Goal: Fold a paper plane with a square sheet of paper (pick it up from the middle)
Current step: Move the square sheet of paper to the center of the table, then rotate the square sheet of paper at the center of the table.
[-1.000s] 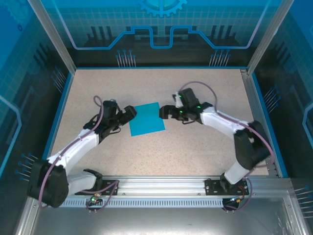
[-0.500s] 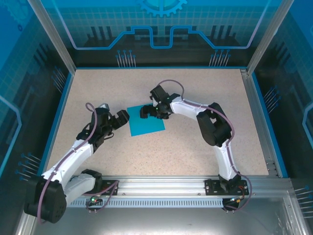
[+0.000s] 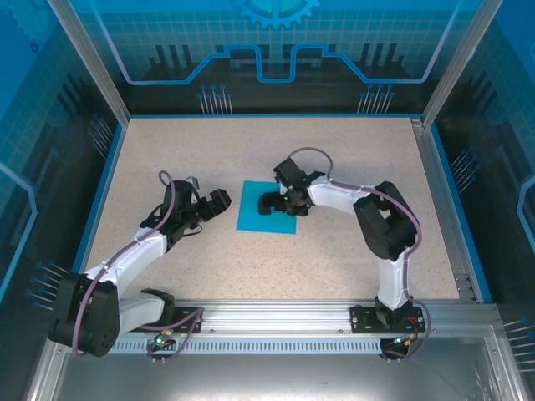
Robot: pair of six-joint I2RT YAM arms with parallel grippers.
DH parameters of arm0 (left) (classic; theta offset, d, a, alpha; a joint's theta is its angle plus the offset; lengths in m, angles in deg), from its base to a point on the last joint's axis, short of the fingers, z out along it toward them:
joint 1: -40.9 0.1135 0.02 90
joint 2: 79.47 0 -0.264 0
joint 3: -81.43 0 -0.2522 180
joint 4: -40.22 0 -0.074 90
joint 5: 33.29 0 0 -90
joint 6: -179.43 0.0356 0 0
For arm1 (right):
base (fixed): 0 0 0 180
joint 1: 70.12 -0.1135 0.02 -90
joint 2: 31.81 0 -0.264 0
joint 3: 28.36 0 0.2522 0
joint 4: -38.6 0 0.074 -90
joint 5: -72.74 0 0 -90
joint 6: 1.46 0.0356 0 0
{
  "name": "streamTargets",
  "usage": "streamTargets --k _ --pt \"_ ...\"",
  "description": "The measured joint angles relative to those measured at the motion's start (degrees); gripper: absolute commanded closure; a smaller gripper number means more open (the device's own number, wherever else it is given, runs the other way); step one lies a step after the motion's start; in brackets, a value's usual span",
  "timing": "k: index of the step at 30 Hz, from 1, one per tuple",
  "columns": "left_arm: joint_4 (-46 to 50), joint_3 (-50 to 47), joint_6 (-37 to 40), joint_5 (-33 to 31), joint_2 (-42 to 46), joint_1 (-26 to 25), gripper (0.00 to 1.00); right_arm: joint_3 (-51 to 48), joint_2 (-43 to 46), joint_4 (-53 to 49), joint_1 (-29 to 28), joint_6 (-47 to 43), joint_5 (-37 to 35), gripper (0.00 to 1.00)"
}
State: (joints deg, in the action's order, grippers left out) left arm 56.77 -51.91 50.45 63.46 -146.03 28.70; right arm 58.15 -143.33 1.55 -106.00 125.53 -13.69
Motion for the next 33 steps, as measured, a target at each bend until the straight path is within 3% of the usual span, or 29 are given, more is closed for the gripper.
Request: streamTargets --k 7,13,21,33 --pt "-2.29 0.0 0.0 3.23 -0.15 0.0 0.01 -10.32 8.22 -1.2 3.56 -2.12 -3.26 0.01" --pt "-3.52 0.07 -0.04 4.11 -1.16 0.0 0.01 -12.17 11.63 -2.91 5.07 -2.95 -3.23 0.01" --pt "-3.48 0.83 -0.02 4.74 -1.97 0.0 0.01 -3.45 8.94 -4.7 1.81 -2.97 -4.66 0.01" --pt "-2.69 0.83 0.31 4.72 -1.95 0.0 0.01 -3.39 2.95 -4.66 -1.86 -6.99 -3.43 0.03"
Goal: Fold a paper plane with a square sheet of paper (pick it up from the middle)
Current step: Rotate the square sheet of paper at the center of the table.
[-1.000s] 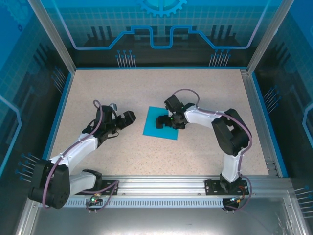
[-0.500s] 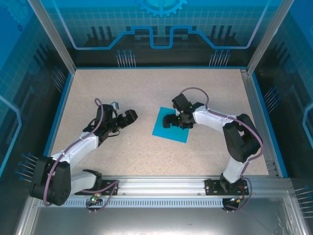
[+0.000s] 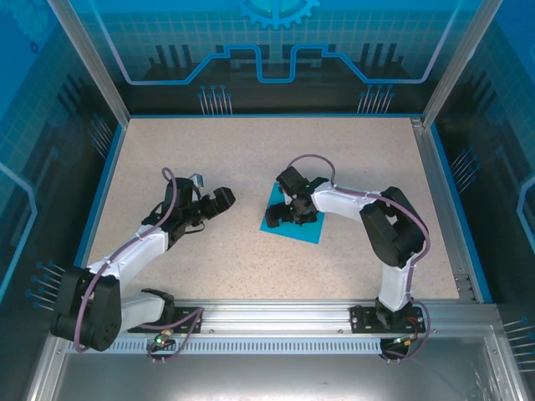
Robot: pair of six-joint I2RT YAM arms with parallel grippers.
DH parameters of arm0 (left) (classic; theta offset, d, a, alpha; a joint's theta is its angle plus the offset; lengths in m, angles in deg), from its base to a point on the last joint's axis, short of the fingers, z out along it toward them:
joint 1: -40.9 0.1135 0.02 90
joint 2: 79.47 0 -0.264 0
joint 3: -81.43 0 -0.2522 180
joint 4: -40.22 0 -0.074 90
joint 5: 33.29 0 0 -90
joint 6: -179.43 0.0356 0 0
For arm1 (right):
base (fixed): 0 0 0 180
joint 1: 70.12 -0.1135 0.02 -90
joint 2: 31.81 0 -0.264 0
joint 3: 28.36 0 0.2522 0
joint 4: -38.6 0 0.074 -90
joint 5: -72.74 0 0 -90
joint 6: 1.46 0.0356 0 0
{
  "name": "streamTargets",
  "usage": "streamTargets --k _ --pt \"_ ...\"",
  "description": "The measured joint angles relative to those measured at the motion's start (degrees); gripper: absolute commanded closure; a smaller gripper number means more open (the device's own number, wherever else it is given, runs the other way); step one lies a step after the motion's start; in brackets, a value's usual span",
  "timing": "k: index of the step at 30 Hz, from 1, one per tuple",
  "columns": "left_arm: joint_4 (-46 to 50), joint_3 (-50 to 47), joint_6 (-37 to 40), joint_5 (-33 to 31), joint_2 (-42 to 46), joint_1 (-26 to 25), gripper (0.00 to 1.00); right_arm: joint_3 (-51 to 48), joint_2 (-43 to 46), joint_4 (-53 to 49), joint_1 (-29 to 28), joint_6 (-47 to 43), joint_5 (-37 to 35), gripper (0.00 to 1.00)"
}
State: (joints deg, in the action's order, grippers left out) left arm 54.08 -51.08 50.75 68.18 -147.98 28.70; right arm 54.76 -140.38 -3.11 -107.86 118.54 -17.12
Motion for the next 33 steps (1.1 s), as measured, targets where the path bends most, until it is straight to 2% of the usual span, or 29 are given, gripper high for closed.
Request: streamTargets --k 8,16,18,22,28,33 --pt "1.29 0.28 1.38 -0.02 1.05 0.0 0.01 -1.38 1.07 -1.27 -1.64 -9.16 0.09 0.09" --pt "1.31 0.28 1.68 -0.02 1.25 0.0 0.01 -1.03 1.97 -8.55 -2.69 -16.76 -1.9 0.08" --pt "1.31 0.28 1.77 -0.02 1.31 0.0 0.01 0.28 1.97 -9.73 -2.69 -16.35 -2.56 0.14" --pt "1.33 0.28 1.77 -0.04 1.49 0.0 0.01 3.21 2.08 -7.08 -2.78 -11.37 -1.14 0.17" --pt "2.19 0.28 1.81 -0.52 1.88 0.0 0.01 3.56 1.36 -1.57 -2.89 -2.64 2.36 0.19" --pt "2.71 0.28 1.81 -0.76 2.32 0.0 0.01 3.93 -1.92 0.26 -3.5 0.04 4.66 0.19"
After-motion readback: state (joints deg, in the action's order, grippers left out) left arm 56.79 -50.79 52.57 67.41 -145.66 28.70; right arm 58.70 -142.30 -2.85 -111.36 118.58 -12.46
